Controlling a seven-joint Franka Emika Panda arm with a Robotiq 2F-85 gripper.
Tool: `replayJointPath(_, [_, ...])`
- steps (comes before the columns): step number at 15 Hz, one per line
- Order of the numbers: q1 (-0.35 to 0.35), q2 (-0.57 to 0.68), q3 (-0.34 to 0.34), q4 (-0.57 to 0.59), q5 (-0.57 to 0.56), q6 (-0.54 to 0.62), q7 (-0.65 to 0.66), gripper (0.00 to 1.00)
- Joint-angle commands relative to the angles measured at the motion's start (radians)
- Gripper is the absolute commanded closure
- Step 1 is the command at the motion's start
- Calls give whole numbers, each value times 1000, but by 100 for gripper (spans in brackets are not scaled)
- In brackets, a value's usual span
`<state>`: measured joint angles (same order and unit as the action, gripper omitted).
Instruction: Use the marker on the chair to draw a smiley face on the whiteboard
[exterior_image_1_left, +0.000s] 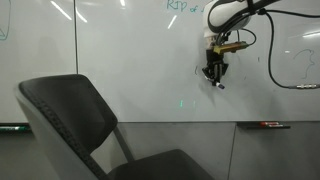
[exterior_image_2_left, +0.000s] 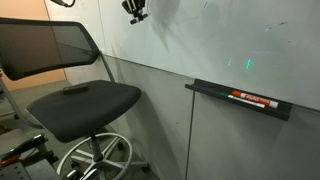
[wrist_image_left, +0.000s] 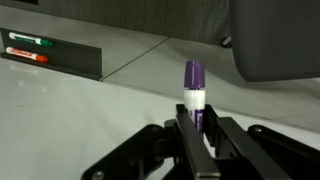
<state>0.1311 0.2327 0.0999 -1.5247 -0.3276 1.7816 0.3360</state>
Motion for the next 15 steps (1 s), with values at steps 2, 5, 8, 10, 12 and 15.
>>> replayJointPath(2, [16,69,-30,121,-47,11,-39,94])
replayJointPath(5, [15,86,-43,152,-55,9,-59,94])
replayJointPath(8, [11,95,-53,172,-53,10,-72,94])
replayJointPath(10, [11,98,-59,188,-53,9,-79,94])
replayJointPath(12, [13,96,-63,202,-57,6,-87,94])
replayJointPath(15, [11,84,-65,210,-52,3,-99,94])
